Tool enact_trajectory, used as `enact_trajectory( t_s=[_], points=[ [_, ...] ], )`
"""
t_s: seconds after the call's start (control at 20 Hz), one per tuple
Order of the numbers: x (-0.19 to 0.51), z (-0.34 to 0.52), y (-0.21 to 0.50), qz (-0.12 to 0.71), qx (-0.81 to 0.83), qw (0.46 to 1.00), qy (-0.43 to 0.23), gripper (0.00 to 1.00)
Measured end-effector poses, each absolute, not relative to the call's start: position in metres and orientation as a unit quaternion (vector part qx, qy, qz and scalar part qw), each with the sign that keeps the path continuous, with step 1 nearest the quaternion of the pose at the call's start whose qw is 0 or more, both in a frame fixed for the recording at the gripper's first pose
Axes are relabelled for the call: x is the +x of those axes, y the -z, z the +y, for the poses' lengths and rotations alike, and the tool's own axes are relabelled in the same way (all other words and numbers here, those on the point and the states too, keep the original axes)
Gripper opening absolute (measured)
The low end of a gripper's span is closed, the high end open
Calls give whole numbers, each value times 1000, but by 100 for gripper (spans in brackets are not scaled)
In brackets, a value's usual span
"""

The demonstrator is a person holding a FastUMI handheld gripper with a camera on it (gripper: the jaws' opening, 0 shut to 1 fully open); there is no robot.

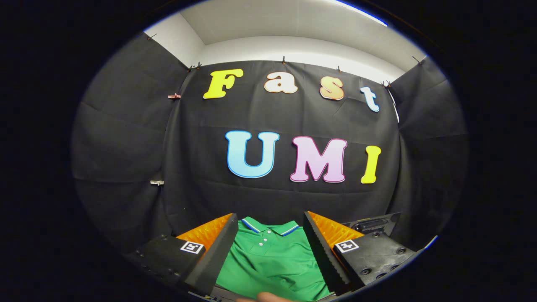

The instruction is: Put the clothes into the washing machine and then close the washing machine lid.

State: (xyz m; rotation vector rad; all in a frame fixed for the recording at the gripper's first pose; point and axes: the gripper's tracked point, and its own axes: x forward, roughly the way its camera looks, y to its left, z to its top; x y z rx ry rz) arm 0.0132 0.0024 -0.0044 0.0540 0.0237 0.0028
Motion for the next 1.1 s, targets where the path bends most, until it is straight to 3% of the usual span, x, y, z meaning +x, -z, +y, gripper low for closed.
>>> enact_trajectory(
  t_s=[0.3,0.6,1.1],
  points=[
    [33,0,11,47,39,998,-2,97],
    [46,16,65,170,-1,984,-52,98],
    [98,1,121,282,38,959,-3,98]
  ],
)
